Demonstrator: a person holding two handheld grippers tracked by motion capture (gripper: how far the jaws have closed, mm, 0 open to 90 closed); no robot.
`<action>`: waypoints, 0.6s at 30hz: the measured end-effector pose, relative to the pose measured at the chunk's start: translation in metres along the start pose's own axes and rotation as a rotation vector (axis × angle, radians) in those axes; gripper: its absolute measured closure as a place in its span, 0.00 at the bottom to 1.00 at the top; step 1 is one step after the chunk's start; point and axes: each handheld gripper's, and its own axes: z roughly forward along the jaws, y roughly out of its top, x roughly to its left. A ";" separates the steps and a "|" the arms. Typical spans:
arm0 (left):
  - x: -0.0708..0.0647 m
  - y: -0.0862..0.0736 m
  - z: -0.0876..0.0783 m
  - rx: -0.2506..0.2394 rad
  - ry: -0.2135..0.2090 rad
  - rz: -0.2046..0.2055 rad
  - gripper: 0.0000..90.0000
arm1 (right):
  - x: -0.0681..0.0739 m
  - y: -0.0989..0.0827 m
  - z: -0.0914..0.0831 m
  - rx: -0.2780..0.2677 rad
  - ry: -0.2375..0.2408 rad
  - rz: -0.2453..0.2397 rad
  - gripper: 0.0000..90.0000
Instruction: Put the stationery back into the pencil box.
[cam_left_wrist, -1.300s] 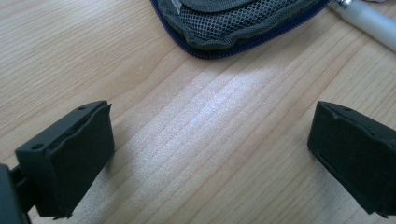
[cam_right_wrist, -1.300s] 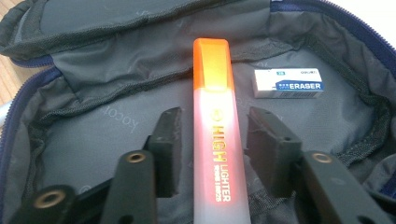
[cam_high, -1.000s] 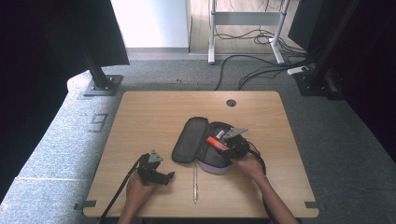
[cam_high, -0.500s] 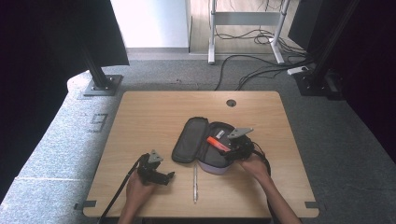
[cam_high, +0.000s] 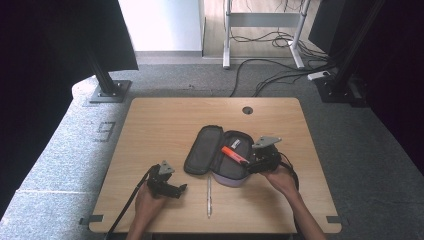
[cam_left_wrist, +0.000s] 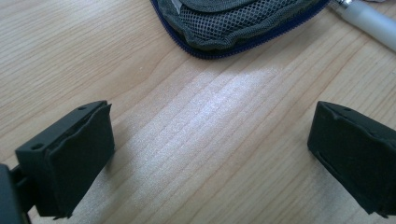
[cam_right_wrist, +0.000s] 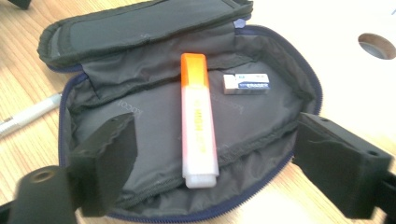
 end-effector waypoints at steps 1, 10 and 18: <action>0.000 0.000 0.000 0.000 0.000 0.000 0.00 | 0.000 -0.001 -0.001 -0.001 0.002 -0.004 0.13; 0.000 0.000 0.000 0.000 0.000 0.000 0.00 | -0.004 -0.009 -0.013 -0.002 -0.022 -0.005 0.04; 0.000 0.000 0.000 -0.001 0.001 -0.001 0.00 | -0.006 -0.020 -0.021 0.016 -0.041 -0.010 0.00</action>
